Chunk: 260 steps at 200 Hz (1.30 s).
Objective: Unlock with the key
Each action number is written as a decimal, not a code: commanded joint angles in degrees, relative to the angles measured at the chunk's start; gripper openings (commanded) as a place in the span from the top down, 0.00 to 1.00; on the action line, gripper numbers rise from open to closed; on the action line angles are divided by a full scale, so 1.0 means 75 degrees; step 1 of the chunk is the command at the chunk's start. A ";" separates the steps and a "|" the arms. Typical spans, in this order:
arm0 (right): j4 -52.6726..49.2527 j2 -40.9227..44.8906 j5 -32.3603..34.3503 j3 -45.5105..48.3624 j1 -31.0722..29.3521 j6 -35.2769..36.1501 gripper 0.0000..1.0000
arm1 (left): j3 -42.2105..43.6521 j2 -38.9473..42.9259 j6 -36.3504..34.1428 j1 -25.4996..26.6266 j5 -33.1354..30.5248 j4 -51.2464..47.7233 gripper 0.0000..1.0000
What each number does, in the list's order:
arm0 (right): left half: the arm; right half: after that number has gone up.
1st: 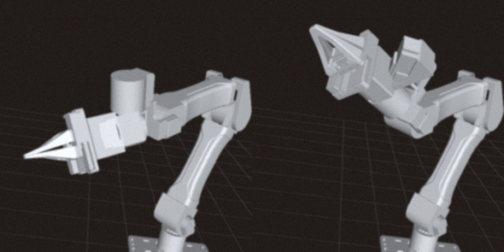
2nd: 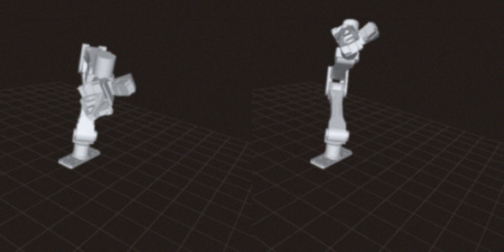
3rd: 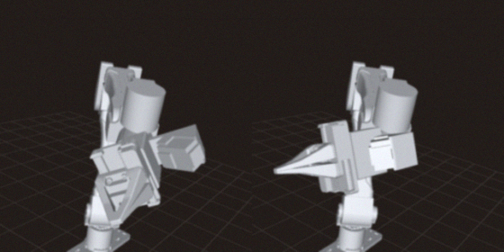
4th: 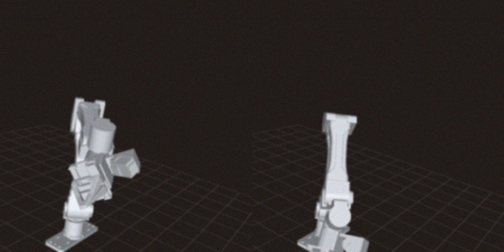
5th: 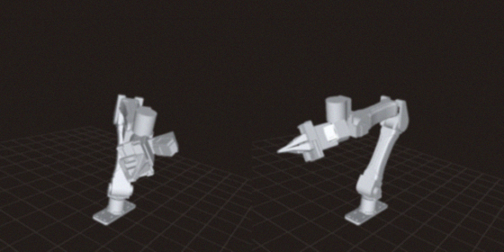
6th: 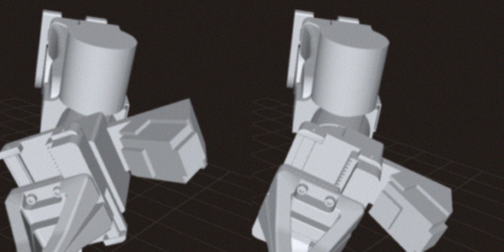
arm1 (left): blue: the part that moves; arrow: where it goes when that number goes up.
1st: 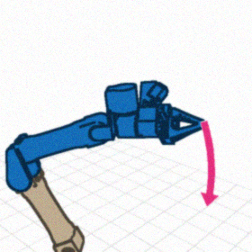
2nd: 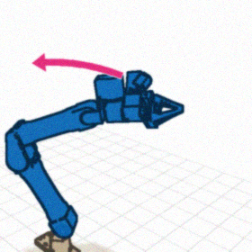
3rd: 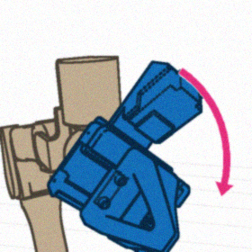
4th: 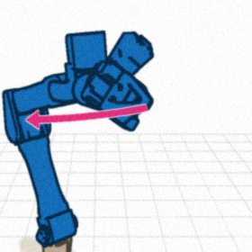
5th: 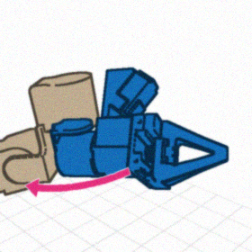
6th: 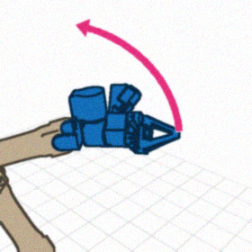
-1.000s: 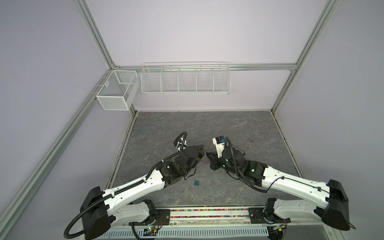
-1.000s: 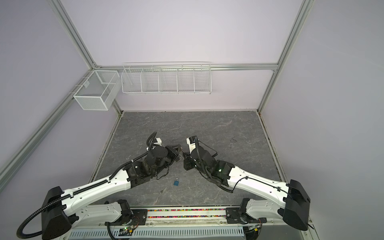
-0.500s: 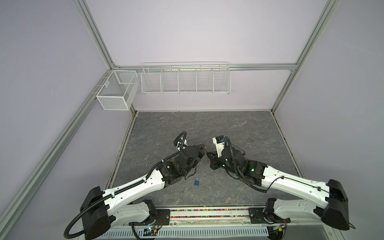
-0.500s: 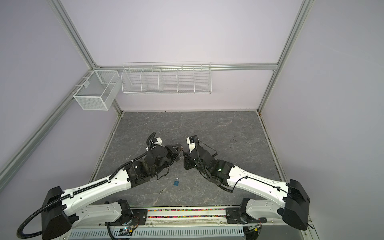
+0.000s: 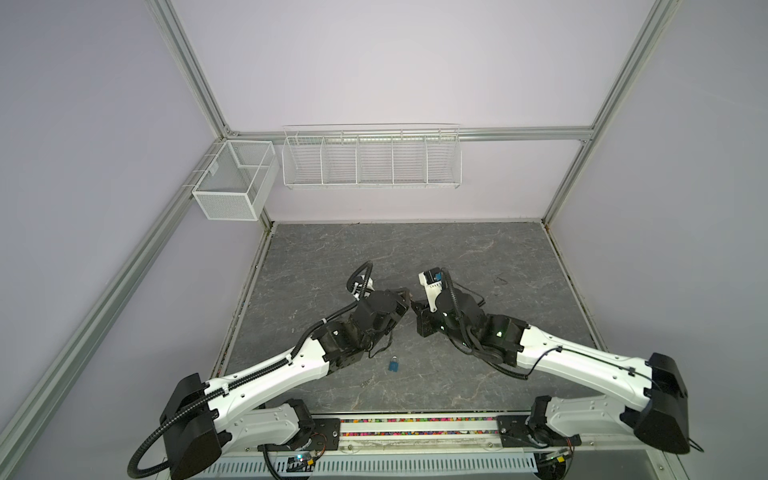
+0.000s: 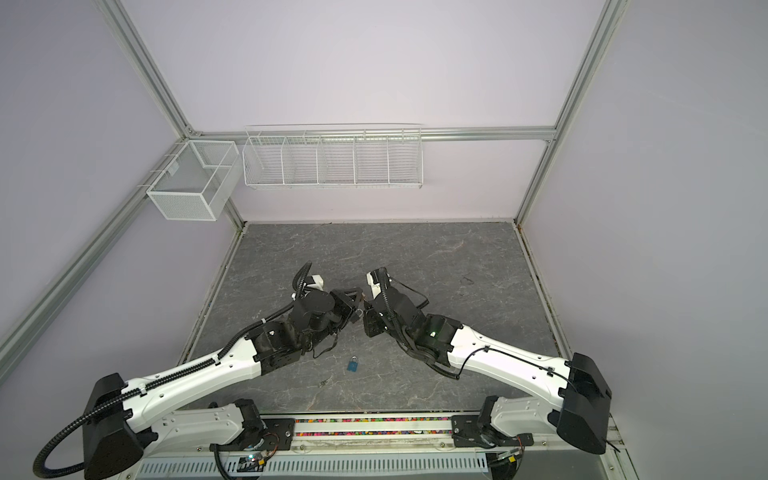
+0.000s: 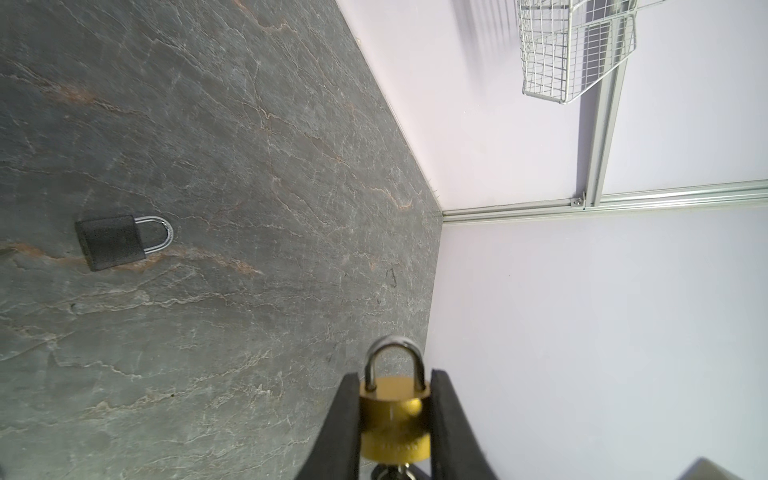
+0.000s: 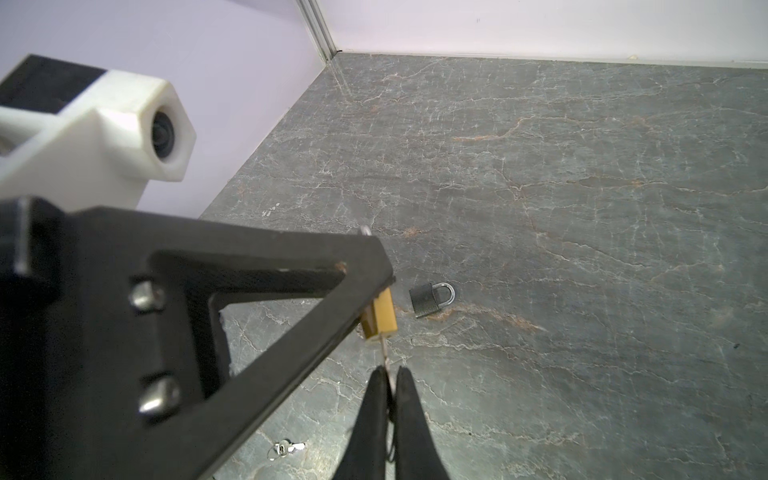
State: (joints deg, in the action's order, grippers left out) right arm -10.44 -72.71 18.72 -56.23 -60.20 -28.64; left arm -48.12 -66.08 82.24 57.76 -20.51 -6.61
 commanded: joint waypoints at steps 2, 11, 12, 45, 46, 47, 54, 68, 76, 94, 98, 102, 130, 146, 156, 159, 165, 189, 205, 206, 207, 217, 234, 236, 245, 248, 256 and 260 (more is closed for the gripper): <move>0.0195 -0.0039 -0.0296 -0.0098 0.0041 0.0156 0.93 | -0.0369 -0.0010 0.0051 0.0080 0.0591 -0.0048 1.00; 0.0332 0.0022 -0.0636 -0.0085 0.0122 0.0049 0.93 | -0.0365 0.0009 0.0051 0.0079 0.0630 -0.0056 1.00; 0.0352 0.0024 -0.0681 -0.0079 0.0137 0.0035 0.94 | -0.0356 0.0010 0.0045 0.0079 0.0640 -0.0050 1.00; 0.0546 0.0087 -0.1698 -0.0295 0.0356 -0.0049 0.93 | -0.0249 0.0106 0.0006 0.0080 0.0791 -0.0025 1.00; 0.0529 0.0086 -0.1699 -0.0307 0.0354 -0.0031 0.93 | -0.0251 0.0111 0.0005 0.0080 0.0790 -0.0035 1.00; 0.0515 0.0074 -0.1699 -0.0331 0.0347 0.0002 0.93 | -0.0252 0.0108 -0.0002 0.0080 0.0790 -0.0045 1.00; 0.0295 -0.0009 -0.1535 -0.0467 0.0286 0.0155 0.93 | -0.0269 0.0138 -0.0025 0.0080 0.0768 -0.0147 1.00; -0.0019 -0.0188 -0.1210 -0.0610 0.0243 0.0280 0.93 | -0.0235 0.0206 -0.0094 0.0080 0.0796 -0.0125 1.00; 0.0019 -0.0207 -0.1239 -0.0581 0.0266 0.0211 0.94 | -0.0229 0.0232 -0.0135 0.0080 0.0875 -0.0034 1.00; 0.0614 -0.0109 -0.1871 -0.0398 0.0394 -0.0156 0.94 | -0.0229 0.0259 -0.0148 0.0080 0.1017 0.0053 1.00; 0.0697 -0.0087 -0.1967 -0.0390 0.0407 -0.0238 0.93 | -0.0229 0.0266 -0.0159 0.0080 0.1023 0.0045 1.00; 0.0737 -0.0057 -0.2051 -0.0411 0.0422 -0.0308 0.93 | -0.0230 0.0285 -0.0169 0.0080 0.1024 0.0023 1.00; 0.1032 0.0127 -0.2647 -0.0535 0.0529 -0.0695 0.94 | -0.0188 0.0369 -0.0239 0.0080 0.1047 -0.0030 1.00; 0.1112 0.0239 -0.2915 -0.0578 0.0603 -0.0917 0.94 | -0.0151 0.0376 -0.0299 0.0080 0.1161 0.0035 1.00; 0.1213 0.0309 -0.3095 -0.0538 0.0682 -0.1086 0.94 | -0.0103 0.0396 -0.0323 0.0080 0.1194 0.0106 1.00; 0.1254 0.0339 -0.3167 -0.0523 0.0715 -0.1137 0.93 | -0.0080 0.0413 -0.0324 0.0080 0.1196 0.0125 1.00; 0.1316 0.0370 -0.3280 -0.0508 0.0745 -0.1227 0.94 | -0.0016 0.0450 -0.0313 0.0080 0.1185 0.0197 1.00; 0.1403 0.0503 -0.3615 -0.0495 0.0808 -0.1404 0.94 | 0.0293 0.0595 -0.0340 0.0080 0.1148 0.0715 1.00; 0.1372 0.0617 -0.3644 -0.0487 0.0826 -0.1464 0.93 | 0.0328 0.0692 -0.0443 0.0080 0.1176 0.0779 1.00; 0.1376 0.0621 -0.3644 -0.0485 0.0823 -0.1471 0.94 | 0.0325 0.0692 -0.0454 0.0080 0.1176 0.0778 1.00; 0.1378 0.0628 -0.3650 -0.0478 0.0833 -0.1486 0.94 | 0.0329 0.0705 -0.0465 0.0080 0.1176 0.0771 1.00; 0.1390 0.0696 -0.3684 -0.0449 0.0868 -0.1552 0.94 | 0.0328 0.0765 -0.0543 0.0080 0.1159 0.0724 1.00; 0.1453 0.0840 -0.3783 -0.0431 0.0911 -0.1585 0.93 | 0.0385 0.0903 -0.0639 0.0080 0.1153 0.0717 1.00; 0.1460 0.0862 -0.3811 -0.0435 0.0910 -0.1589 0.93 | 0.0382 0.0901 -0.0651 0.0080 0.1159 0.0717 1.00; 0.1474 0.0921 -0.3884 -0.0459 0.0942 -0.1593 0.93 | 0.0413 0.0956 -0.0680 0.0080 0.1153 0.0711 1.00; 0.1465 0.0936 -0.3896 -0.0470 0.0957 -0.1605 0.94 | 0.0407 0.0975 -0.0701 0.0080 0.1159 0.0717 1.00; 0.1423 0.0991 -0.3903 -0.0511 0.0969 -0.1607 0.94 | 0.0404 0.0996 -0.0749 0.0080 0.1191 0.0717 1.00; 0.1415 0.1013 -0.3910 -0.0524 0.0975 -0.1615 0.94 | 0.0398 0.1004 -0.0763 0.0080 0.1205 0.0712 1.00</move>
State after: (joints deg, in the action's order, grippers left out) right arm -8.62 -67.75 -4.75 -58.54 -52.58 -39.66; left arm -46.48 -58.59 78.28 57.39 -15.88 -1.21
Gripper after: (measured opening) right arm 0.068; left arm 0.219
